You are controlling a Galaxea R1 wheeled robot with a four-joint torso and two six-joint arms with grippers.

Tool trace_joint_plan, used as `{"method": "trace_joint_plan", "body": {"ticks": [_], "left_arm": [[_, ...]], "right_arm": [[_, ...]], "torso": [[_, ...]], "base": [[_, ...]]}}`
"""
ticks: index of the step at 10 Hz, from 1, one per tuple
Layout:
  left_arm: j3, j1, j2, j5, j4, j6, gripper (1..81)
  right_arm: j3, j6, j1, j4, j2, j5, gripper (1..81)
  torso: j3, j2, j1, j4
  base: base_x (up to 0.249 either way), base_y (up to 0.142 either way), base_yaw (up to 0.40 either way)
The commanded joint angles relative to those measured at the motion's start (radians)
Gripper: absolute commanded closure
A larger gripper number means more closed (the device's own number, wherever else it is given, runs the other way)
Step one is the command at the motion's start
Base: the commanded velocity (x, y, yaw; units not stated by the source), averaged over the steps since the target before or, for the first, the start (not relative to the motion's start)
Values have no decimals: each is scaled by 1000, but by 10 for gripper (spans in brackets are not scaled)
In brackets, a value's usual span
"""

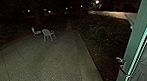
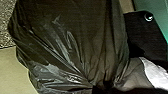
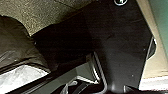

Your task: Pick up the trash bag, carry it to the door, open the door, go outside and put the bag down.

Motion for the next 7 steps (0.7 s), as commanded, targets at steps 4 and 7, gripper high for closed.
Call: {"method": "trace_joint_plan", "body": {"ticks": [4, 7], "left_arm": [[-2, -34, -4, 61, -1, 5, 811], [0, -34, -4, 60, -3, 6, 811]], "right_arm": [[7, -1, 28, -1, 4, -59, 10], [7, -1, 28, -1, 6, -59, 10]], "torso": [[1, -1, -2, 0], [0, -1, -2, 0]], "base": [[133, 0, 0], [133, 0, 0]]}}
